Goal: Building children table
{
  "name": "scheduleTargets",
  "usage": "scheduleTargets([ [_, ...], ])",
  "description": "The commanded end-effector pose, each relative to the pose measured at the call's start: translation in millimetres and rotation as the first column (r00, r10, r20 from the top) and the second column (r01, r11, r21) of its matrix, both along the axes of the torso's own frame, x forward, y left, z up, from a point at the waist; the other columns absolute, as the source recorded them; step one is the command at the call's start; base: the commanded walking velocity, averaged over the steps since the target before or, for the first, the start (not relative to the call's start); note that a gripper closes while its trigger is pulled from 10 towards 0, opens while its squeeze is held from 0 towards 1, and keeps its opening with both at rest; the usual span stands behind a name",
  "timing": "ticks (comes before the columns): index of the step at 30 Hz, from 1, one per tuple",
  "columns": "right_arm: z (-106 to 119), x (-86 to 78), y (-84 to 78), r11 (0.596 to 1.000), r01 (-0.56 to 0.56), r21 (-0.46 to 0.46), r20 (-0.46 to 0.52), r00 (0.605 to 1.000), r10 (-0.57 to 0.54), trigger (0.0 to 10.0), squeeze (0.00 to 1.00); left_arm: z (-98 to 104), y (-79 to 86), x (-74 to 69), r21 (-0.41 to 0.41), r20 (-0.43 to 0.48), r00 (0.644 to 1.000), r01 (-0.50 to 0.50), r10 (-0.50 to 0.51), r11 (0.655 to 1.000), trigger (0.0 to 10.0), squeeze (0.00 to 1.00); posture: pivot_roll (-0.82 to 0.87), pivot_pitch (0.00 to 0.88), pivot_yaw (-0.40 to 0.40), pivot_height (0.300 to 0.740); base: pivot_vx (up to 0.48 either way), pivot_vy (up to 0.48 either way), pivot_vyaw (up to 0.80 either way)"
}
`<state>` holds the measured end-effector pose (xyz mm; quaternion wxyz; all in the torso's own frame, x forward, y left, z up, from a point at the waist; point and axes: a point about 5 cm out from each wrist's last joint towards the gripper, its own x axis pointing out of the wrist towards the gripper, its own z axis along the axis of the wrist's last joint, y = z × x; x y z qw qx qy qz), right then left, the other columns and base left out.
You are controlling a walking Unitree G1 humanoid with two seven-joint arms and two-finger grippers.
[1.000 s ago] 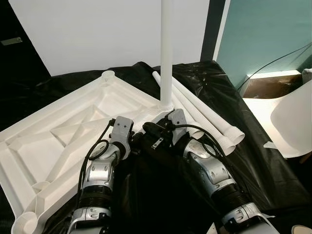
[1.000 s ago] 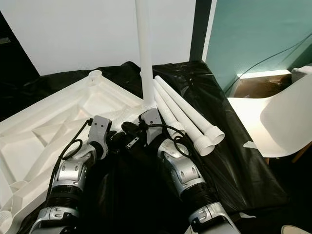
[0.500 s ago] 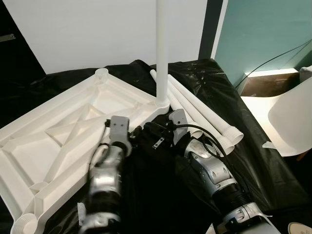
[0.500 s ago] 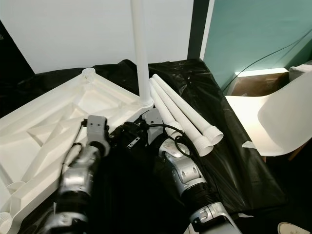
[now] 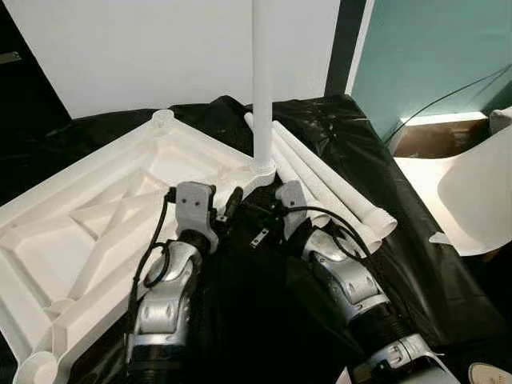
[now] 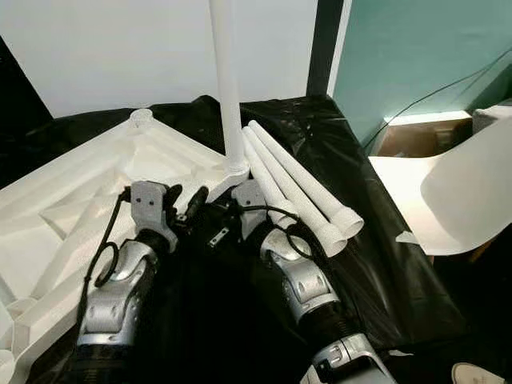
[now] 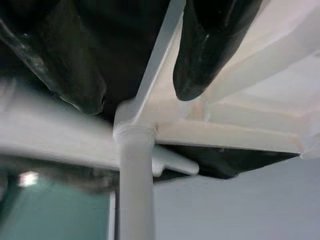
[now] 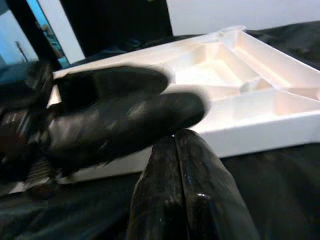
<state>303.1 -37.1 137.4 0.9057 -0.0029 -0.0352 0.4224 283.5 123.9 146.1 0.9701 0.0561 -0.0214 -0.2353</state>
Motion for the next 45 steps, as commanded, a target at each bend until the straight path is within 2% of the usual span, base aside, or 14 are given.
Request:
scheduleTargets([
  [1,4,0.3,2.1,1.0,-0.002,0.007,0.014,1.0,0.002,10.0,0.0,-28,-15.4,-23.4,0.098,-0.199,0.875,0.466,-0.441,0.879,10.0,0.02,0.1,0.0,0.027,0.74,0.0,0.0,0.0],
  [5,4,0.1,1.9,1.0,-0.001,0.008,0.013,1.0,0.001,10.0,0.0,-37,-11.8,-25.8,0.143,-0.253,0.864,0.479,-0.436,0.866,10.0,0.02,0.1,0.0,0.027,0.74,0.0,0.0,0.0],
  [8,4,-0.2,2.6,1.0,0.0,0.01,0.013,1.0,0.0,10.0,0.0,-43,-9.3,-18.4,0.158,-0.28,0.889,0.414,-0.361,0.897,10.0,0.01,0.1,0.0,0.037,0.74,0.0,0.0,0.0],
  [10,4,-0.4,2.7,1.0,0.004,0.013,0.013,1.0,-0.005,10.0,0.0,-47,-12.0,-8.7,0.131,-0.308,0.907,0.341,-0.288,0.931,10.0,0.08,0.1,0.0,0.039,0.74,0.0,0.0,0.0],
  [15,4,-0.3,2.4,1.0,0.009,0.016,0.013,1.0,-0.009,10.0,0.0,-48,-20.2,-3.5,0.102,-0.323,0.908,0.313,-0.266,0.944,10.0,0.09,0.09,0.0,0.041,0.74,0.0,0.0,0.0],
  [19,4,-0.3,3.0,1.0,0.011,0.017,0.013,1.0,-0.011,10.0,0.0,-50,-17.4,11.4,0.082,-0.305,0.94,0.184,-0.151,0.979,10.0,0.05,0.09,0.0,0.045,0.74,0.0,0.0,0.0],
  [23,4,-0.5,3.6,1.0,0.011,0.019,0.014,1.0,-0.012,10.0,0.0,-51,-12.4,22.2,0.036,-0.308,0.948,0.099,-0.084,0.994,10.0,0.05,0.09,0.0,0.046,0.74,0.0,0.0,0.0],
  [24,4,-0.4,3.9,1.0,0.011,0.019,0.015,1.0,-0.012,10.0,0.0,-52,-8.8,28.3,0.033,-0.31,0.95,0.034,-0.022,0.999,10.0,0.03,0.09,0.0,0.047,0.74,0.0,0.0,0.0],
  [26,5,-0.2,4.3,1.0,0.012,0.02,0.017,1.0,-0.012,10.0,0.0,-57,-3.1,37.3,0.038,-0.322,0.943,-0.074,0.082,0.997,10.0,0.0,0.09,0.0,0.048,0.74,0.0,0.0,0.0],
  [31,5,0.0,4.6,1.0,0.013,0.021,0.017,1.0,-0.013,10.0,0.0,-58,1.6,43.2,0.076,-0.306,0.934,-0.167,0.182,0.983,10.0,0.0,0.09,0.0,0.052,0.74,0.0,0.0,0.0],
  [32,5,0.0,4.9,1.0,0.014,0.022,0.017,1.0,-0.014,10.0,0.0,-57,2.5,47.5,0.087,-0.282,0.929,-0.222,0.238,0.971,10.0,0.0,0.09,0.0,0.052,0.74,0.0,0.0,0.0],
  [36,5,0.1,4.9,1.0,0.014,0.022,0.018,1.0,-0.014,10.0,0.0,-56,0.8,49.6,0.086,-0.269,0.93,-0.236,0.251,0.968,10.0,0.0,0.09,0.0,0.052,0.74,0.0,0.0,0.0],
  [40,5,0.1,5.0,1.0,0.018,0.021,0.02,1.0,-0.018,10.0,0.0,-63,2.8,52.8,0.147,-0.273,0.903,-0.301,0.331,0.942,10.0,0.0,0.09,0.0,0.059,0.74,0.0,0.0,0.0],
  [45,4,0.0,4.6,1.0,0.021,0.021,0.019,1.0,-0.021,10.0,0.0,-63,5.9,55.3,0.151,-0.256,0.889,-0.351,0.379,0.924,10.0,0.0,0.09,0.0,0.06,0.74,0.0,0.0,0.0],
])
